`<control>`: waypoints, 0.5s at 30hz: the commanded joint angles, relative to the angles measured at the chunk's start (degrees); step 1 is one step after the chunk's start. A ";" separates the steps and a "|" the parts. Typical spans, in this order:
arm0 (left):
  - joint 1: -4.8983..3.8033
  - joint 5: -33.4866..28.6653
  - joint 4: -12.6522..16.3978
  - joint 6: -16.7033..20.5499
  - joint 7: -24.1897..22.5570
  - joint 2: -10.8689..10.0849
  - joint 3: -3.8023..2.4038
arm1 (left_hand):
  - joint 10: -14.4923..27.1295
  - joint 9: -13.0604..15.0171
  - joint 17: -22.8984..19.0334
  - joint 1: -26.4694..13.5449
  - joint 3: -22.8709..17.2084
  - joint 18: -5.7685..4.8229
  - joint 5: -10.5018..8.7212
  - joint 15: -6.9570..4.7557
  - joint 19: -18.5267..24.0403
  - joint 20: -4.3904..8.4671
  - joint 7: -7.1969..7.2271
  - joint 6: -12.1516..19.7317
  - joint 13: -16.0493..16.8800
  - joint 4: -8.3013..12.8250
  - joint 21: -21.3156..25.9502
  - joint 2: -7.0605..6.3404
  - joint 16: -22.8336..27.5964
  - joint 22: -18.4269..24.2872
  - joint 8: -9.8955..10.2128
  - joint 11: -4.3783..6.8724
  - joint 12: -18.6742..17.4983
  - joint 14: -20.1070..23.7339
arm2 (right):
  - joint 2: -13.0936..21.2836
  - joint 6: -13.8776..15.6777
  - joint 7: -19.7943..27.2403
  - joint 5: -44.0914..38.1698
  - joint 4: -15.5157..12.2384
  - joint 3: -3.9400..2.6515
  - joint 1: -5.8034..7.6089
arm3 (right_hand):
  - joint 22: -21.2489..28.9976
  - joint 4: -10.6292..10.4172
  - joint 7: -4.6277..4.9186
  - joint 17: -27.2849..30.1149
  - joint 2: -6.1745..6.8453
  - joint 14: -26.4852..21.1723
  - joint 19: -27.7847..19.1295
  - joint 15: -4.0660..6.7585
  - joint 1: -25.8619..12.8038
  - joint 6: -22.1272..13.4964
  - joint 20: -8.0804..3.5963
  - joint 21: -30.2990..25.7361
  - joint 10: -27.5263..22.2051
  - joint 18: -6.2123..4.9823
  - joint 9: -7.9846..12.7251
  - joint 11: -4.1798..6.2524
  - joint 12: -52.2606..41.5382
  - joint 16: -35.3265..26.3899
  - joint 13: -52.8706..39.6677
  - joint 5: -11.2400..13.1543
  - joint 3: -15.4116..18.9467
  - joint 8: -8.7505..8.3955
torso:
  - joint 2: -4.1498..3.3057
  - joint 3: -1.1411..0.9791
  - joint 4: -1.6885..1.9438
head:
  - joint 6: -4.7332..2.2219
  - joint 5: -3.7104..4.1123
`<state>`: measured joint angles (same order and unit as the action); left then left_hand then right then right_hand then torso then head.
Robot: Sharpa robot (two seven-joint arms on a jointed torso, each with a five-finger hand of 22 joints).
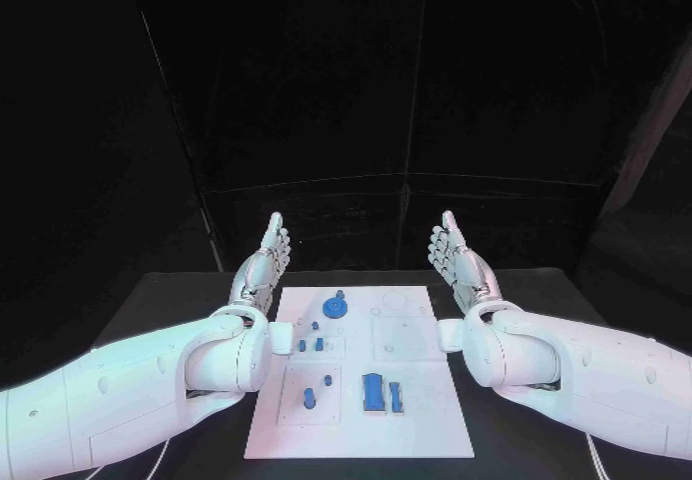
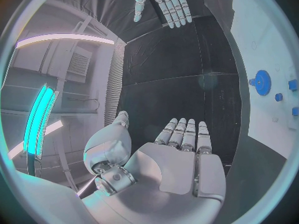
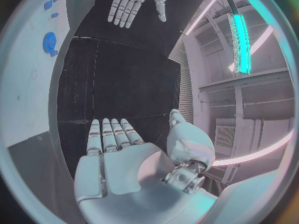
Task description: Assemble the parts on the task board
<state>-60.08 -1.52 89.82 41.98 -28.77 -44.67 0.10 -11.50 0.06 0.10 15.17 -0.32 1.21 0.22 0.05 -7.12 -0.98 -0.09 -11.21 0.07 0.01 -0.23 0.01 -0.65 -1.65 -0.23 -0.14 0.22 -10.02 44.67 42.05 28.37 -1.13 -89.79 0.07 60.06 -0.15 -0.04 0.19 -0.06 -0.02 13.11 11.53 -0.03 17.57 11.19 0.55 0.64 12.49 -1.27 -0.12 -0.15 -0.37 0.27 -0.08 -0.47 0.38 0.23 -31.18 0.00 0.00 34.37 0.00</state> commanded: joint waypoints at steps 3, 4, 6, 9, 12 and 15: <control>-0.08 1.52 0.13 2.14 -1.02 -0.02 -0.10 | 4.37 -0.06 -0.10 -5.76 0.32 -1.21 -0.22 -0.05 2.59 0.98 0.09 4.26 -0.07 -0.01 0.23 -0.01 0.65 1.65 0.23 0.14 -0.22 3.83 | 0.02 2.07 1.42 1.13 -0.17 -0.07 0.10 | 0.15 0.04 -0.19 0.06 0.02 -4.96 -4.37 0.03 -6.63 -4.25 -0.55 -0.64 -4.67 1.27 0.12 0.15 0.37 -0.27 0.08 0.47 -0.38 -0.23 | 0.00 0.00 0.00 | 0.01 0.00; -0.08 1.52 0.13 2.14 -1.02 -0.02 -0.10 | 4.54 -0.06 -0.10 -5.99 0.32 -1.21 -0.22 -0.05 2.66 0.98 0.09 4.44 -0.07 -0.01 0.23 -0.01 0.65 1.65 0.23 0.14 -0.22 3.97 | 0.02 2.07 1.42 1.13 -0.17 -0.07 0.10 | 0.15 0.04 -0.19 0.06 0.02 -5.16 -4.51 0.03 -6.93 -4.42 -0.55 -0.64 -4.93 1.27 0.12 0.15 0.37 -0.27 0.08 0.47 -0.38 -0.23 | 0.00 0.00 0.00 | 0.01 0.00; -0.08 1.52 0.13 2.14 -1.02 -0.02 -0.10 | 5.28 -0.06 -0.10 -6.93 0.32 -1.21 -0.22 -0.05 3.08 0.98 0.09 5.15 -0.07 -0.01 0.23 -0.01 0.65 1.65 0.23 0.14 -0.22 4.58 | 0.02 2.07 1.42 1.13 -0.17 -0.07 0.10 | 0.15 0.04 -0.19 0.06 0.02 -5.99 -5.25 0.03 -8.02 -5.15 -0.55 -0.64 -5.70 1.27 0.12 0.15 0.37 -0.27 0.08 0.47 -0.38 -0.23 | 0.00 0.00 0.00 | 0.01 0.00; -0.08 1.52 0.13 2.14 -1.02 -0.02 -0.10 | 5.94 -0.06 -0.10 -7.87 0.32 -1.21 -0.22 -0.05 7.12 0.98 0.09 5.85 -0.07 -0.01 0.23 -0.01 0.65 1.65 0.23 0.14 -0.22 5.16 | 0.02 2.07 1.42 1.13 -0.17 -0.07 0.10 | 0.15 0.04 -0.19 0.06 0.02 -6.72 -5.80 0.03 -8.96 -5.69 -0.55 -0.64 -6.33 1.27 0.12 0.15 0.37 -0.27 0.08 0.47 -0.38 -0.23 | 0.00 0.00 0.00 | 0.01 0.00; -0.08 1.52 0.13 2.14 -1.02 -0.02 -0.10 | 6.56 -0.06 -0.10 -8.77 0.32 -1.21 -0.22 -0.05 7.12 0.98 0.09 6.42 -0.07 -0.01 0.23 -0.01 0.65 1.65 0.23 0.14 -0.22 5.72 | 0.02 2.07 1.42 1.13 -0.17 -0.07 0.10 | 0.15 0.04 -0.19 0.06 0.02 -7.53 -6.53 0.03 -10.02 -6.35 -0.55 -0.64 -7.10 1.27 0.12 0.15 0.37 -0.27 0.08 0.47 -0.38 -0.23 | 0.00 0.00 0.00 | 0.01 0.00; -0.08 1.52 0.13 2.14 -1.02 -0.02 -0.10 | 11.50 -0.06 -0.10 -10.84 0.32 -1.21 -0.22 -0.05 7.12 0.98 0.09 11.21 -0.07 -0.01 0.23 -0.01 0.65 1.65 0.23 0.14 -0.22 10.02 | 0.02 2.07 1.42 1.13 -0.17 -0.07 0.10 | 0.15 0.04 -0.19 0.06 0.02 -8.11 -7.02 0.03 -10.79 -6.79 -0.55 -0.64 -7.57 1.27 0.12 0.15 0.37 -0.27 0.08 0.47 -0.38 -0.23 | 0.00 0.00 0.00 | 0.01 0.00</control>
<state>-60.07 -0.90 89.86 43.67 -28.81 -44.68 0.09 -1.05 0.08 0.05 5.04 -0.32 0.31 0.22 0.02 -0.28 0.02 -0.01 -1.04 0.09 0.01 -0.23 0.00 -0.39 -0.09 -0.24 0.01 0.22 -0.95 44.68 43.58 28.88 -0.04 -89.82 0.06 60.05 -0.09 -0.04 0.01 -0.07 0.09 6.66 6.05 0.01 9.01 5.73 0.07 0.38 6.35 -0.37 -0.06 0.02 -0.37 0.28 -0.09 -0.36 0.38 0.23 -31.18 -0.01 0.01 34.37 0.00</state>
